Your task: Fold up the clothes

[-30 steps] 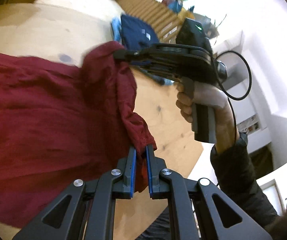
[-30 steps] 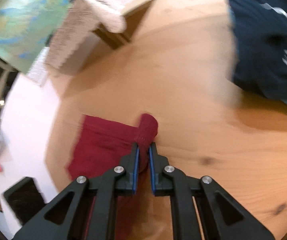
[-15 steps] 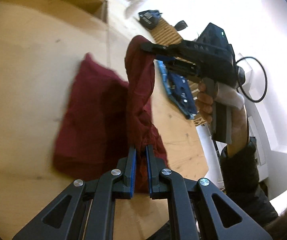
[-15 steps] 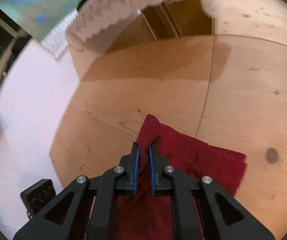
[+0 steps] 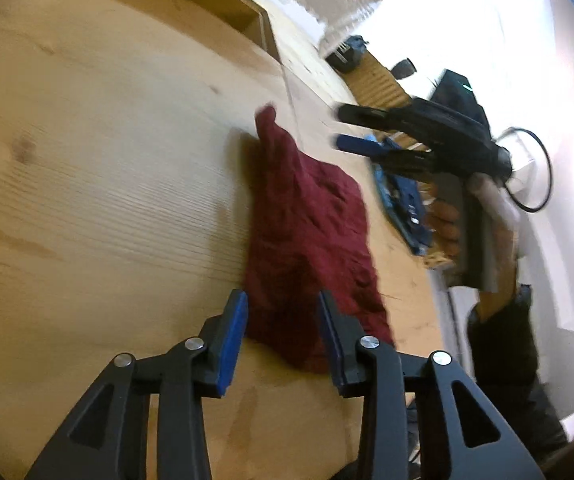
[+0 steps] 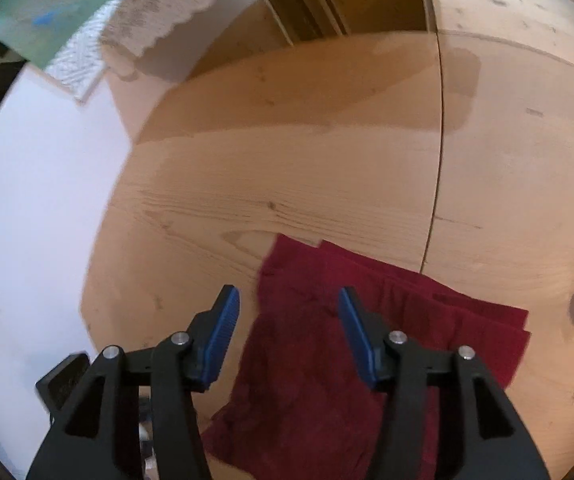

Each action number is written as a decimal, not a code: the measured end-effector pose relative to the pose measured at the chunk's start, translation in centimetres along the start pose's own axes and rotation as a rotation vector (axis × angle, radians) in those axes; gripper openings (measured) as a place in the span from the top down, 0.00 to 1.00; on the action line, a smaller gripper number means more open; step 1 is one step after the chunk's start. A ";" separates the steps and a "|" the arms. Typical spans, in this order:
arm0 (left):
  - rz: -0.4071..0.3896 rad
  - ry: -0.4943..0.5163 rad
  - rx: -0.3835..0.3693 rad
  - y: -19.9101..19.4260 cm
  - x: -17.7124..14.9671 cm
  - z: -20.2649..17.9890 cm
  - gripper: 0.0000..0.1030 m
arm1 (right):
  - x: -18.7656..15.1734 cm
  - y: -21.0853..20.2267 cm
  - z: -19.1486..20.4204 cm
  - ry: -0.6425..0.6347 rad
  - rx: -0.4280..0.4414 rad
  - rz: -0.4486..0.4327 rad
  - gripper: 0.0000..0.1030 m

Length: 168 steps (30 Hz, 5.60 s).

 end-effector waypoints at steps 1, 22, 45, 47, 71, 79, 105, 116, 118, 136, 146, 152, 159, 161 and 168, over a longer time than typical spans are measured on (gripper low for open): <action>-0.016 0.000 0.012 -0.6 0.2 0.2 0.67 | -0.4 -1.2 0.1 -0.020 -0.003 -0.023 0.50; 0.055 0.103 0.262 6.6 0.8 -0.5 0.73 | -15.1 -0.9 -5.3 -0.302 -0.286 0.134 0.50; 0.112 0.371 0.243 10.6 0.1 -6.1 0.58 | -10.8 -2.8 -5.1 -0.280 -0.245 -0.038 0.51; 0.119 0.387 0.237 10.1 -0.1 -6.2 0.58 | -14.2 -3.0 -4.0 -0.322 -0.205 -0.009 0.51; 0.408 0.997 0.394 9.7 -9.9 -11.8 0.45 | -25.7 -6.3 -6.8 -0.584 -0.363 0.048 0.50; 0.545 1.010 0.465 11.8 -9.3 -9.2 0.44 | -24.8 -3.8 -8.3 -0.600 -0.392 0.136 0.49; 0.622 0.990 0.416 11.7 -10.5 -10.0 0.63 | -22.9 -2.4 -11.4 -0.389 -0.364 0.184 0.59; 0.570 0.952 0.341 10.8 -10.7 -11.0 0.93 | -23.0 -2.1 -10.9 -0.325 -0.242 0.178 0.87; 0.535 0.918 0.306 10.0 -9.5 -11.6 0.93 | -22.2 -3.2 -10.8 -0.287 -0.193 0.138 0.87; 0.433 0.688 0.267 15.0 7.3 -8.3 0.88 | -4.3 -4.0 -12.2 -0.264 -0.169 0.014 0.87; 0.309 0.527 0.357 13.3 12.9 -5.9 0.50 | -1.4 -7.3 -17.0 -0.084 -0.134 -0.037 0.55; 0.306 0.617 0.172 12.8 9.4 -11.5 0.44 | -3.4 -4.9 -12.1 -0.264 -0.060 -0.033 0.55; 0.391 0.625 0.262 18.6 6.7 -9.0 0.44 | -2.7 -1.2 -14.7 -0.159 -0.074 -0.027 0.55; 0.369 0.622 0.282 18.0 7.0 -8.6 0.44 | -3.1 -0.8 -17.5 -0.085 -0.096 -0.027 0.58; 0.293 0.613 0.351 16.0 8.0 -7.1 0.44 | -3.8 -4.1 -18.3 -0.020 -0.037 -0.094 0.58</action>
Point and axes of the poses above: each gripper's, at about its wrist camera, not at the fingertips, and y roughly the way its jaws point, z to its left, x to its top, the point moved 9 cm from there along y, roughly the way its jaws point
